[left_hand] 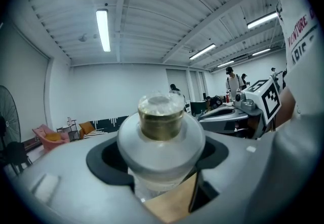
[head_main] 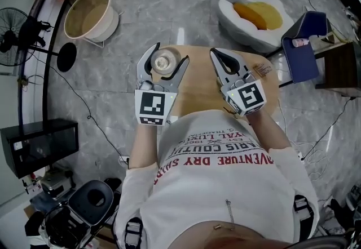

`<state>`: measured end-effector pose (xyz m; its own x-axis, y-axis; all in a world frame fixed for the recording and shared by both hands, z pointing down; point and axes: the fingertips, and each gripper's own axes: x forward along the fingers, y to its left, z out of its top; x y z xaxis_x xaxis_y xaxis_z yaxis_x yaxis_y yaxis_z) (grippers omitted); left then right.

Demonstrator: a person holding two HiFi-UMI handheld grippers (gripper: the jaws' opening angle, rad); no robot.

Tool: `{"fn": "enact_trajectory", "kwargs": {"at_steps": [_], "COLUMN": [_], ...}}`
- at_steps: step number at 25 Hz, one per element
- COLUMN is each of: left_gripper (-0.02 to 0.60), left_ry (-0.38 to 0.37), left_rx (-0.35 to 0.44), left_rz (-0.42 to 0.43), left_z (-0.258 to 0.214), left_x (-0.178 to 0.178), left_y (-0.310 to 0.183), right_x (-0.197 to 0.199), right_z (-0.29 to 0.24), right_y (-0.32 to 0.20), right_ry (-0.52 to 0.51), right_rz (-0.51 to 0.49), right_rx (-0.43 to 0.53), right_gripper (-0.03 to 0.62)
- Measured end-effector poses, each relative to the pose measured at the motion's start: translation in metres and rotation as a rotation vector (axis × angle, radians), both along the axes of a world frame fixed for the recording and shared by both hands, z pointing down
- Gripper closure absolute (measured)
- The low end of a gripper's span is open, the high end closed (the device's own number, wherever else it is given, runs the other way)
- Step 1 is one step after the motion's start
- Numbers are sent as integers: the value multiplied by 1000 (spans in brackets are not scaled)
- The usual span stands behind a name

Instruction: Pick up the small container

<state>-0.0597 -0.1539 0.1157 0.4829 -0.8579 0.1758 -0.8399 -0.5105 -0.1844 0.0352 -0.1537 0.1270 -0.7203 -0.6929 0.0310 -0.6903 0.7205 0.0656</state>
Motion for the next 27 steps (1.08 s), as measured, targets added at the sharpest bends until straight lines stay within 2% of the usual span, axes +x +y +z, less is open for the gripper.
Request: {"fn": "enact_trajectory", "kwargs": {"at_steps": [9, 27], "left_gripper": [239, 239], "left_ry": [5, 32], "left_rx": [-28, 5], "left_rz": [3, 8], "left_z": [8, 6], "left_x": [-2, 5], "left_y": [3, 5], "right_x": [-6, 2], "right_z": [-4, -5], "right_y": [0, -3], "right_ry": [-2, -5], "right_rz": [7, 21], "right_rx": [-2, -14], "right_gripper": [599, 599]}}
